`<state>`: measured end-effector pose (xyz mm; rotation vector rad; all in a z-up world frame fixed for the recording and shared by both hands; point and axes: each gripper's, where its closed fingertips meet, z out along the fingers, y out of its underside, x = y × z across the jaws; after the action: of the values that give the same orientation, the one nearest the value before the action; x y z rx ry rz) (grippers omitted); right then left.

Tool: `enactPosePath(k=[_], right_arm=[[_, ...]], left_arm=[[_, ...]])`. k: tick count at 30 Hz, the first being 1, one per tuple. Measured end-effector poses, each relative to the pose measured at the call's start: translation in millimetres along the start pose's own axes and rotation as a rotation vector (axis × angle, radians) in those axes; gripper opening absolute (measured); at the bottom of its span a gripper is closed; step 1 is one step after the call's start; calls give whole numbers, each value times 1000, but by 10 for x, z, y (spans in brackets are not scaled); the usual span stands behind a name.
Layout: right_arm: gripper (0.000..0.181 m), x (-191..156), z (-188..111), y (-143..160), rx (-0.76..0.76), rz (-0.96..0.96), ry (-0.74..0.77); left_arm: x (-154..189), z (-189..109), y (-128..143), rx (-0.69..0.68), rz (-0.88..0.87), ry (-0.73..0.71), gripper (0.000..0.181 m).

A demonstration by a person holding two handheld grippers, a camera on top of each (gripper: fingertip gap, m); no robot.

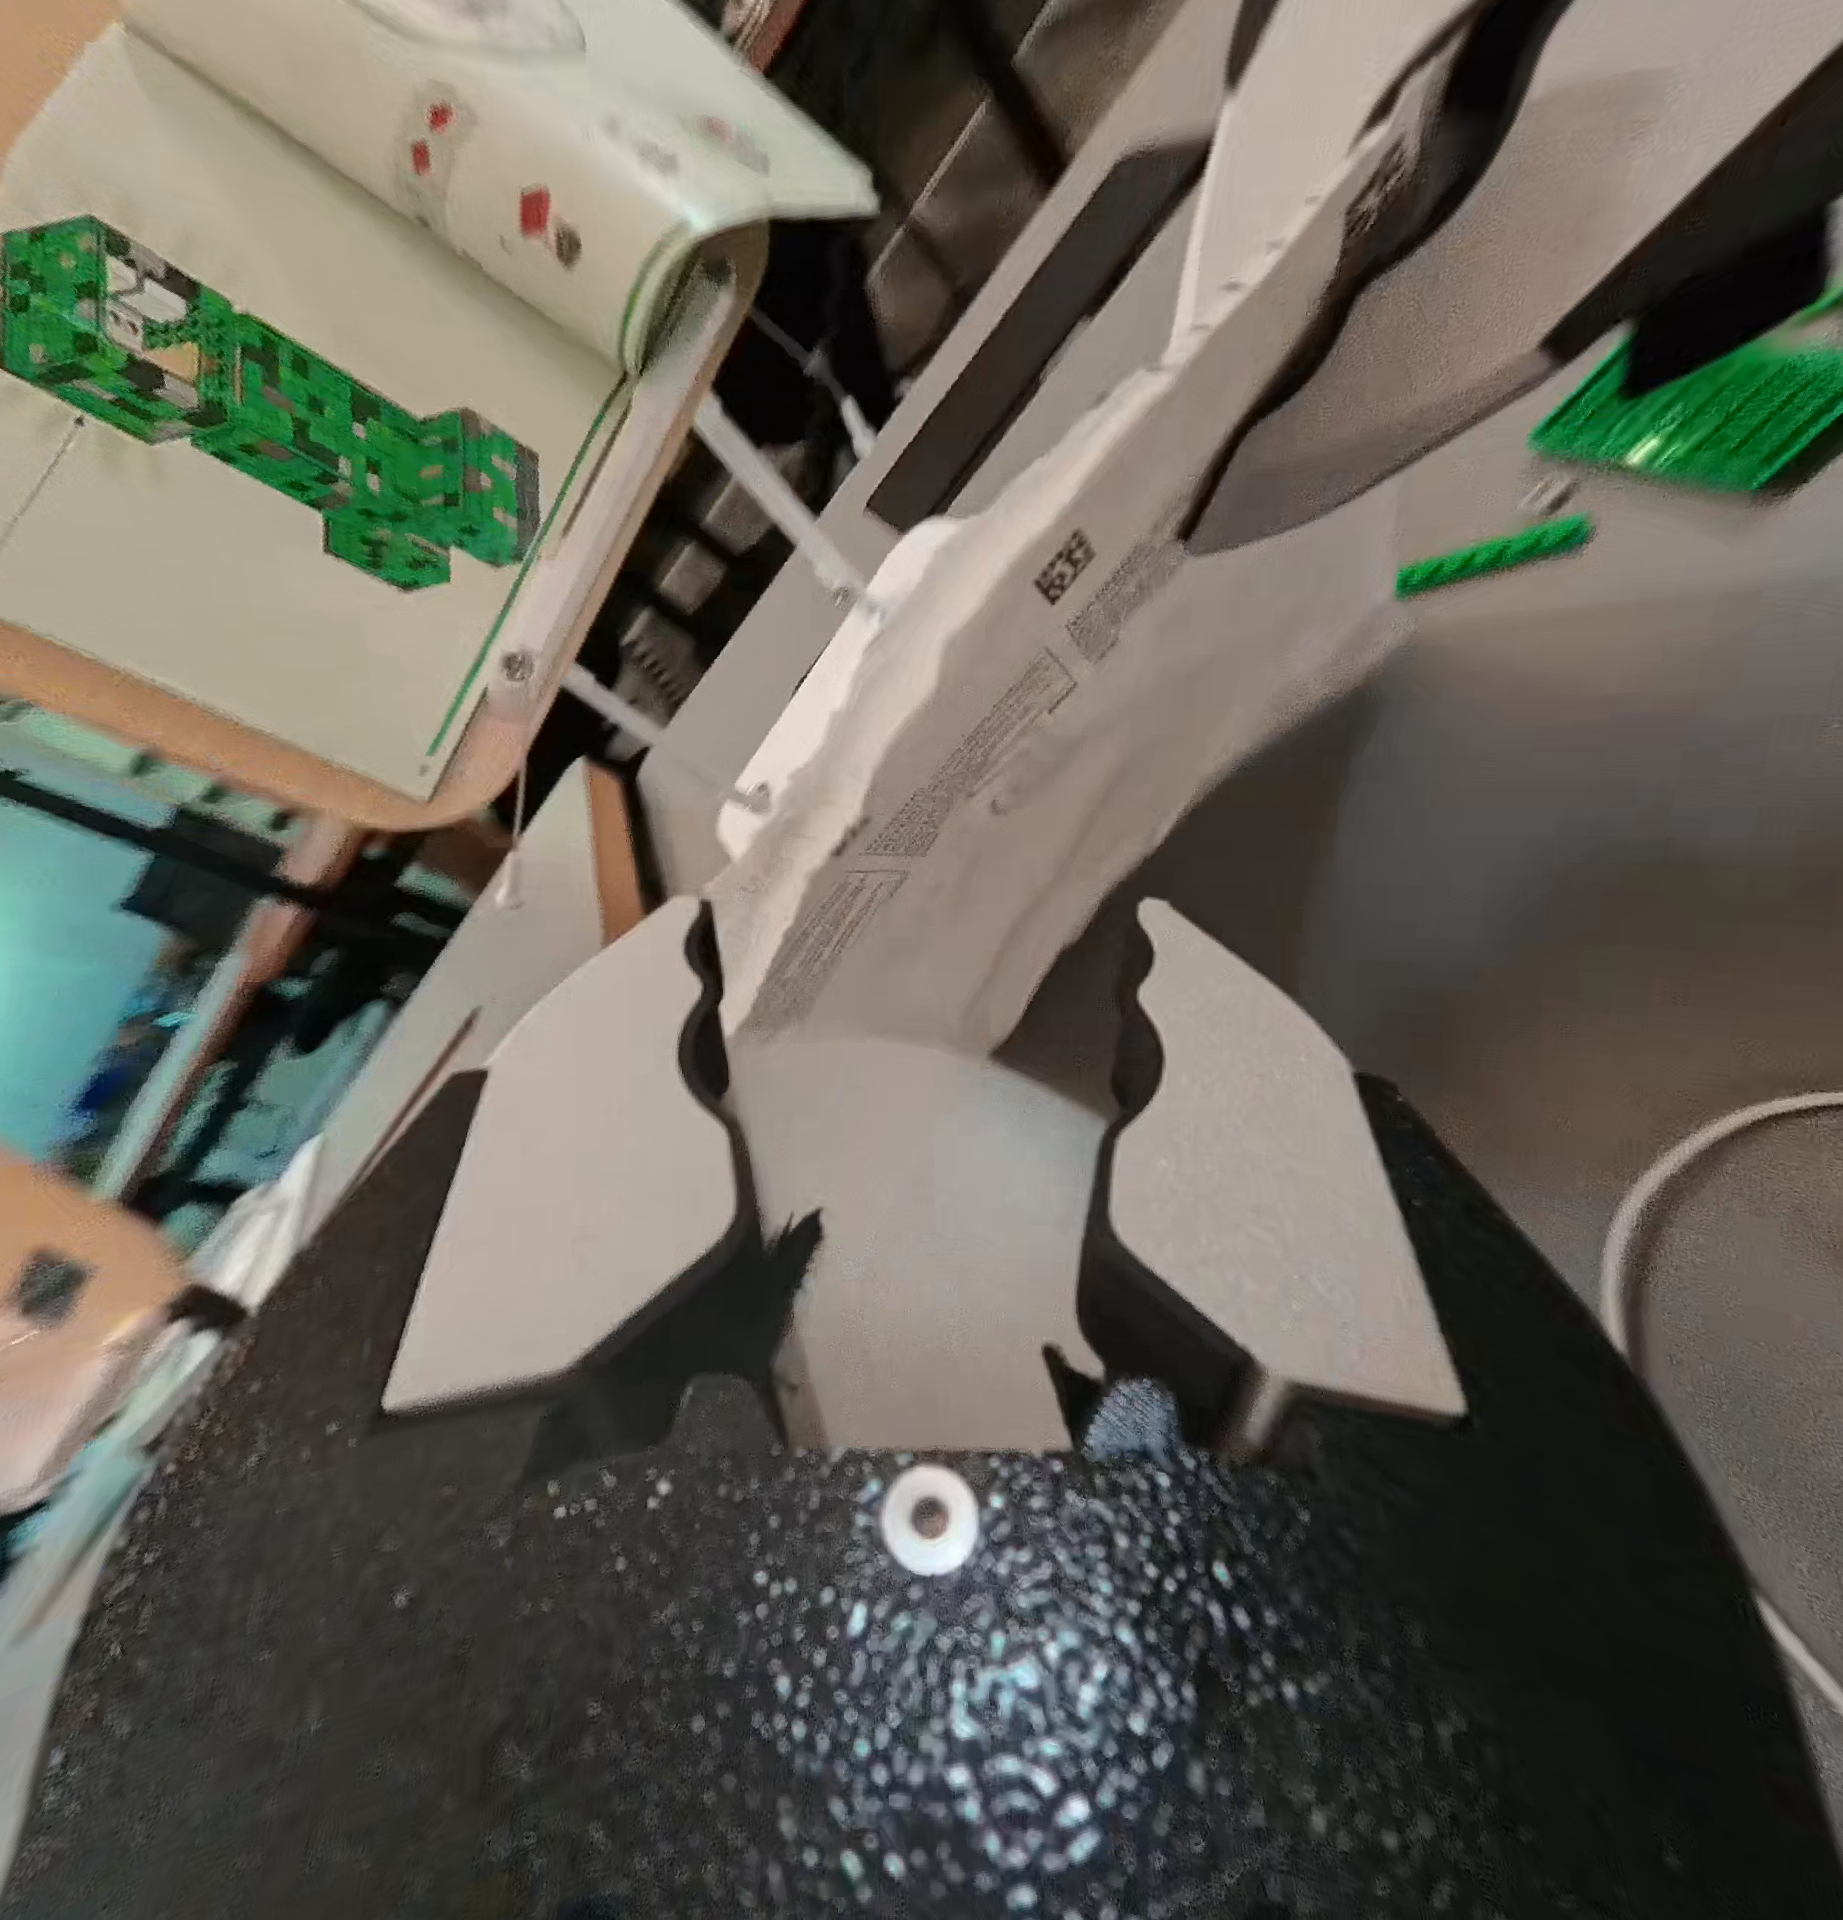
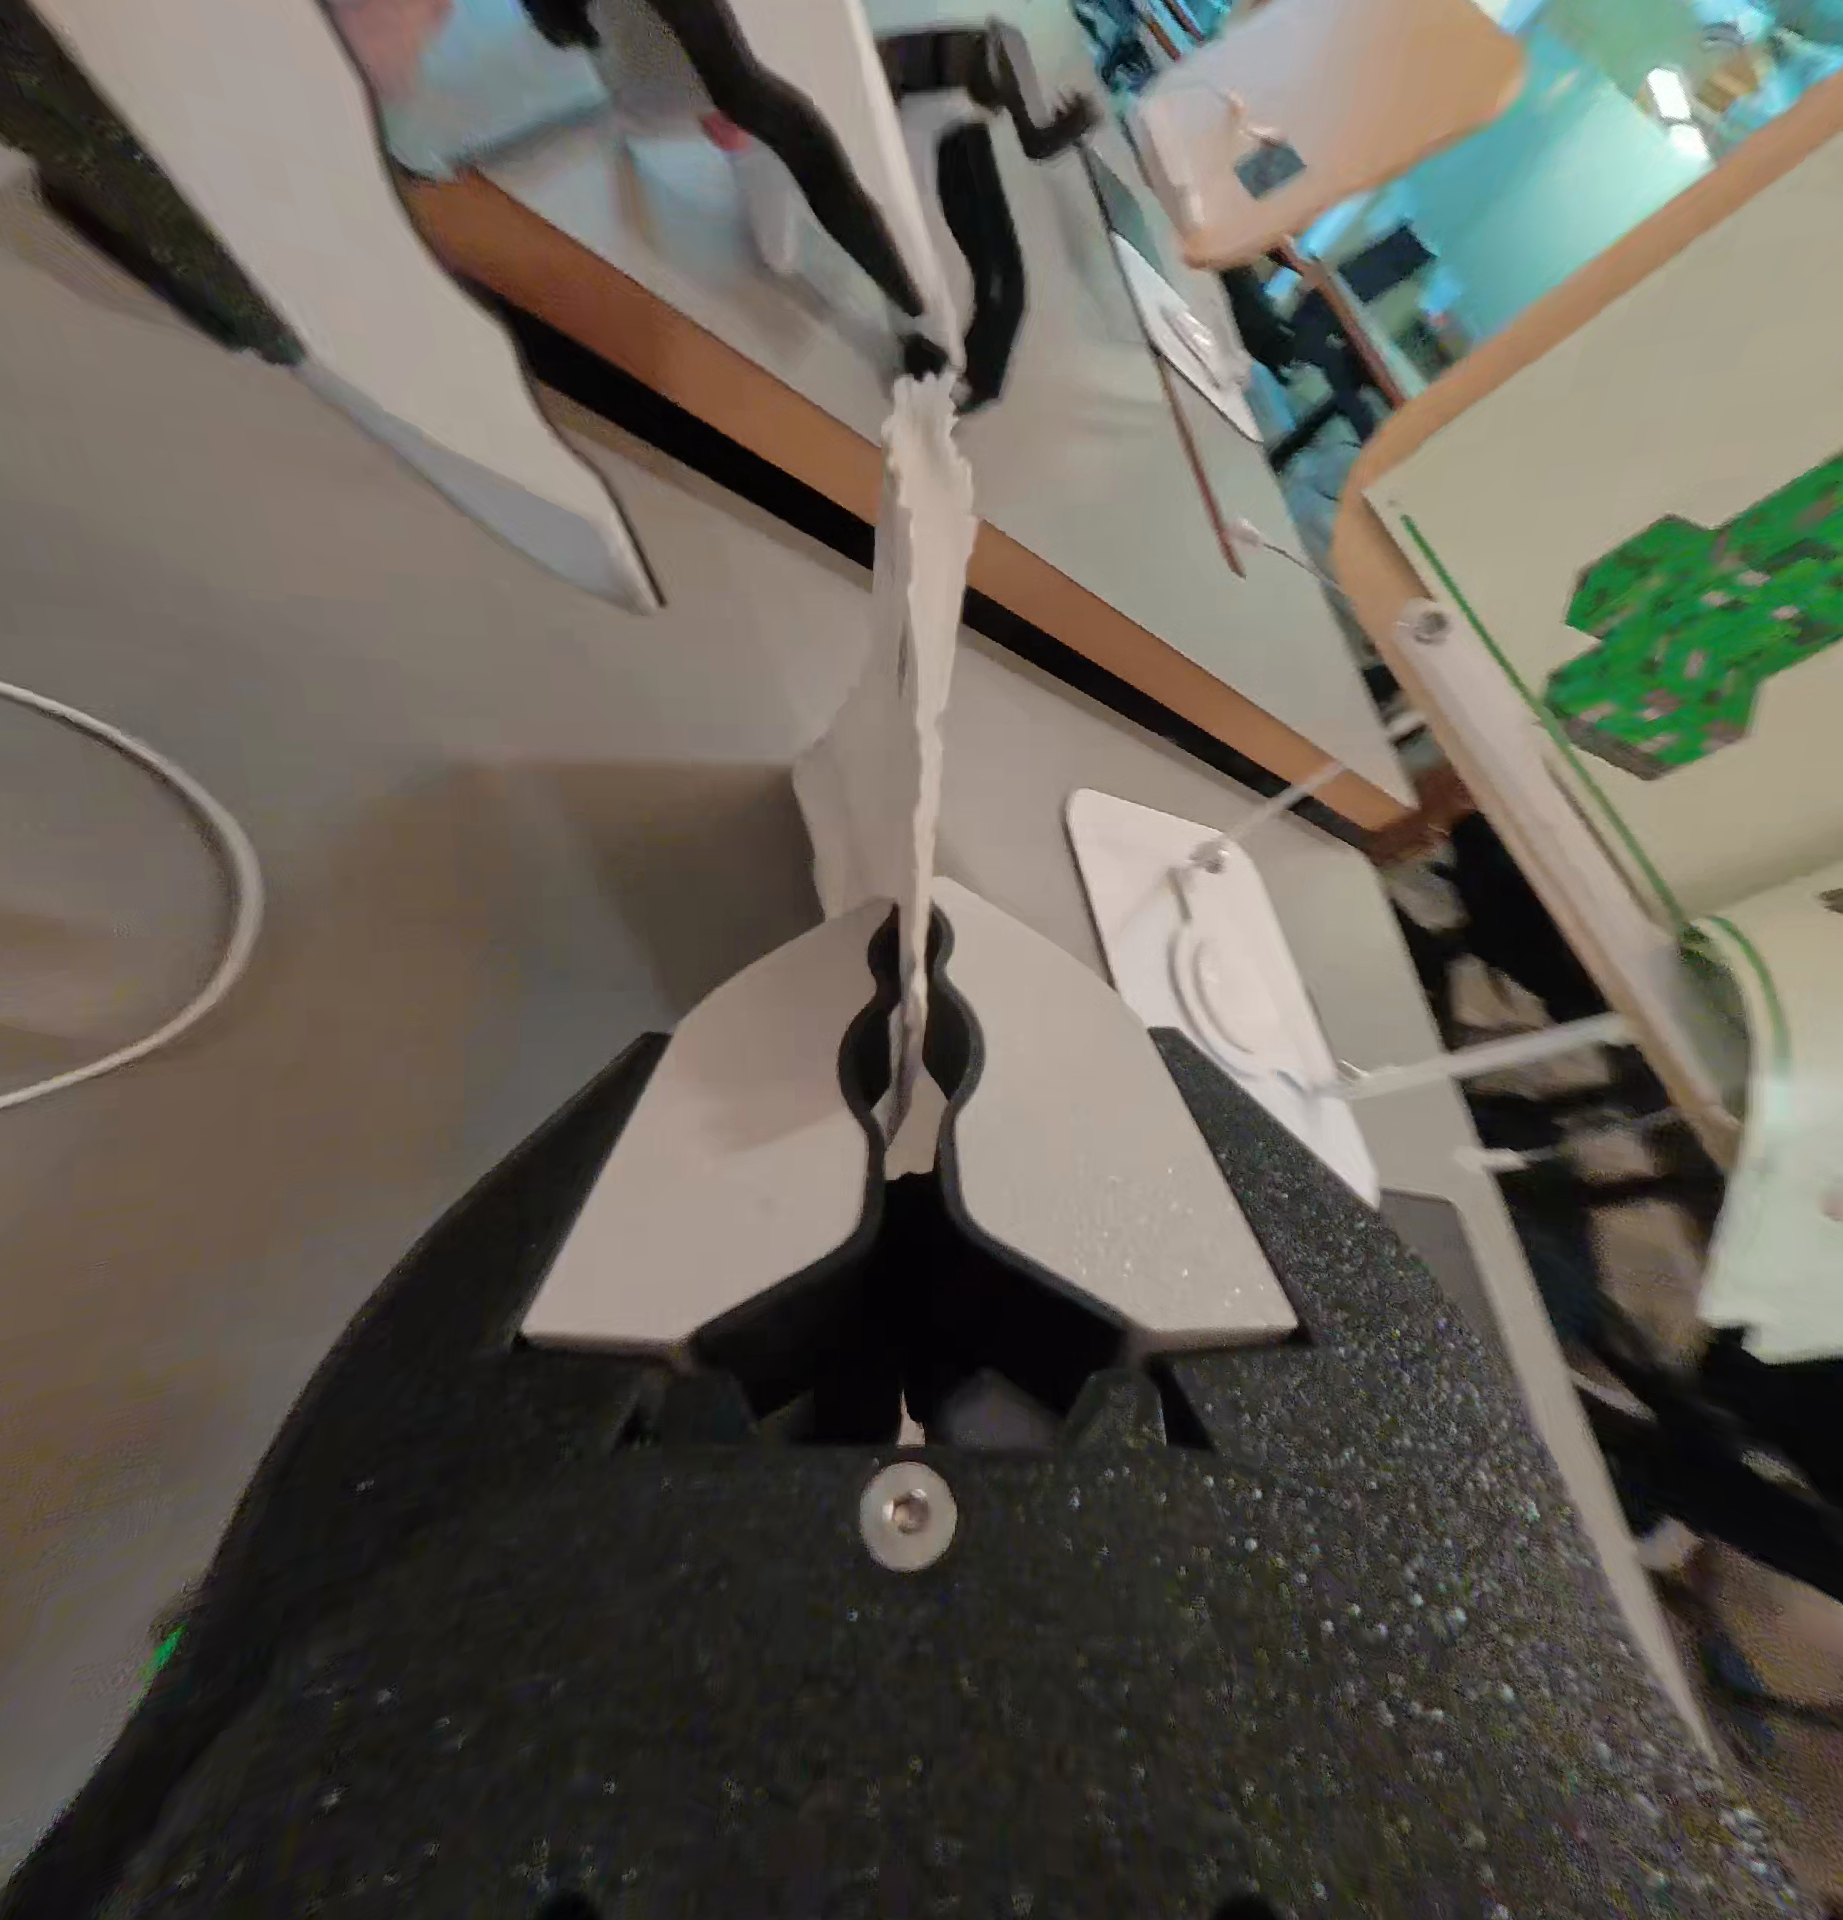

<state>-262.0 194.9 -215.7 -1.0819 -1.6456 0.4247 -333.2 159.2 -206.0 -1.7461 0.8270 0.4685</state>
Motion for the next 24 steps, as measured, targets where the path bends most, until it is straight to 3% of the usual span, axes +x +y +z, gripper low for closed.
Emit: enactPosePath(k=[4,12,19,24], right_arm=[[1,-33,-78,-66,88,47,-163],[0,-19,-170,-80,139,-90,-201],[0,-50,-255,-68,161,-188,-216],[0,-51,-224,27,120,-225,-195]], left_arm=[[-76,-139,-245,145,-56,129,57],[-56,-146,-552,193,-134,348,30],[77,-81,-501,104,-182,479,11],[268,-15,-389,2,-133,546,7]])
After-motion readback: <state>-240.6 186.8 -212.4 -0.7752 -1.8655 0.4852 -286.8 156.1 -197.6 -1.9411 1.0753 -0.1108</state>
